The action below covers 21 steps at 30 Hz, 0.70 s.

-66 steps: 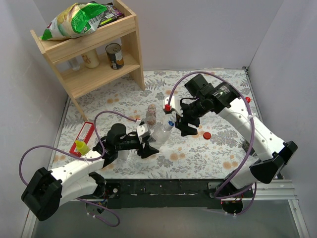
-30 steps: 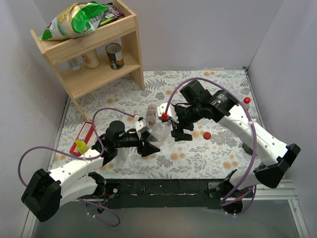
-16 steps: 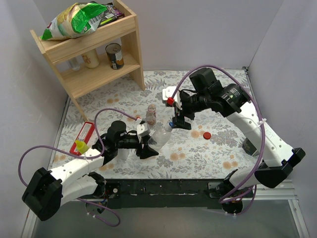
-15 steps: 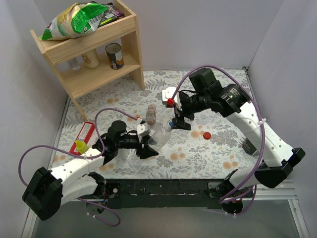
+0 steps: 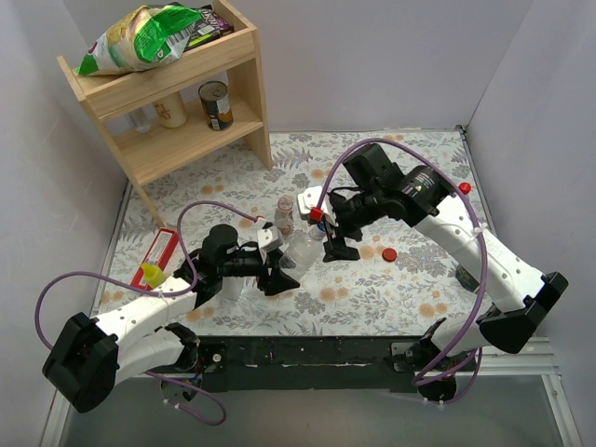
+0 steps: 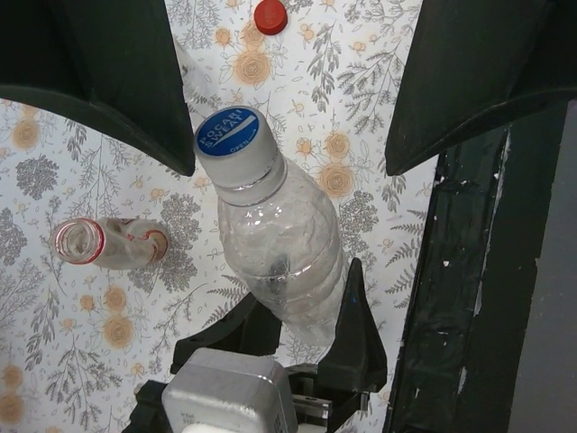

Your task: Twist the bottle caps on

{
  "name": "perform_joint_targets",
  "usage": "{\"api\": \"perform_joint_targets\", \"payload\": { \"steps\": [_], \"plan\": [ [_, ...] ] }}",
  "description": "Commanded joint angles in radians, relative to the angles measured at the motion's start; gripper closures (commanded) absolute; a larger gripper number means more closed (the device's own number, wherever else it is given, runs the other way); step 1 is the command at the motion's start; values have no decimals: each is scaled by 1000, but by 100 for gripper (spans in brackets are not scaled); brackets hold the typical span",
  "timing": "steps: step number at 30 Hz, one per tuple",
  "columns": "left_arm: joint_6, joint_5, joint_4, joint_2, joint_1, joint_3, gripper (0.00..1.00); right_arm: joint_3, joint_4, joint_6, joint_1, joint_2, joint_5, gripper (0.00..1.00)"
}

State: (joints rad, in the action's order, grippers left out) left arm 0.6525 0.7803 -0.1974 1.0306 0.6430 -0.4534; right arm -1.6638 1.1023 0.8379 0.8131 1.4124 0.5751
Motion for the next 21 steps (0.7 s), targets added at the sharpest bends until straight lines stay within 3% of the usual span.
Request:
{"api": "perform_joint_targets", "payload": {
  "steps": [1,14,21],
  "plan": [
    [47,-19,-51,-12,-16,-27,100,18,4,-16,3,-44,-20,8],
    [118,-42,-112,-6,-75,-19,100,75,69,-91,4,-61,-109,9],
    [-22,59,-4,-14,-74,-31,100,-33,10,-149,-45,-17,-190,11]
  ]
}}
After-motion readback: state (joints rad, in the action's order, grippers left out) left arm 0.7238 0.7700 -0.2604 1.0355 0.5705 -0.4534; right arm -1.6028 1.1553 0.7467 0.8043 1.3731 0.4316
